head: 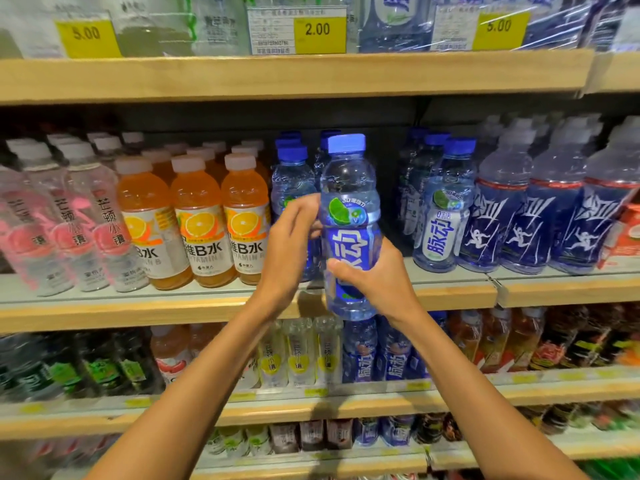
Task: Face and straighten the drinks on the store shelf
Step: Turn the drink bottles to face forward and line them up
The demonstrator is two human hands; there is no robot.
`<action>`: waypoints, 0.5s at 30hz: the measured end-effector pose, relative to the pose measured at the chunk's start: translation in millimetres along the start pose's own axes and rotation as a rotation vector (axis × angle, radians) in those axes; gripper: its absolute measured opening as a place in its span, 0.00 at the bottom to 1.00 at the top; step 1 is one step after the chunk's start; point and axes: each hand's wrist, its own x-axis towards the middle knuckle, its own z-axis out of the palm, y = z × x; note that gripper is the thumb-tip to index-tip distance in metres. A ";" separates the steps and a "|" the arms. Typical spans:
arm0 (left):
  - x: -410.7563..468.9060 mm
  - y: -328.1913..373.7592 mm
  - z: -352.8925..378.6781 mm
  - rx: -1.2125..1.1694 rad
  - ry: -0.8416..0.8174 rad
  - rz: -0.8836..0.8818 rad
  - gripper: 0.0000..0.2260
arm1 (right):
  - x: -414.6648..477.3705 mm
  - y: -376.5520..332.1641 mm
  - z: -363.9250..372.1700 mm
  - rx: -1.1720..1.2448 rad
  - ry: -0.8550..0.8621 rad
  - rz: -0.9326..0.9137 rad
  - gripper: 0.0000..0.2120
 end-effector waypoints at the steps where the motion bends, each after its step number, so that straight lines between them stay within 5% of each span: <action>1: 4.9 14.2 5.8 -0.127 -0.017 -0.049 0.14 | -2.9 -2.9 3.4 0.029 -0.020 0.019 0.26; 4: 8.5 40.8 18.6 -0.223 0.018 -0.094 0.19 | -6.7 -9.6 11.3 0.059 -0.051 0.035 0.31; 11: 20.8 47.4 27.7 -0.114 0.111 -0.096 0.08 | -6.3 -14.7 16.5 0.010 -0.044 0.029 0.33; 15: 30.1 46.4 26.6 -0.194 0.071 -0.158 0.05 | -3.7 -13.3 9.7 0.181 -0.104 0.013 0.30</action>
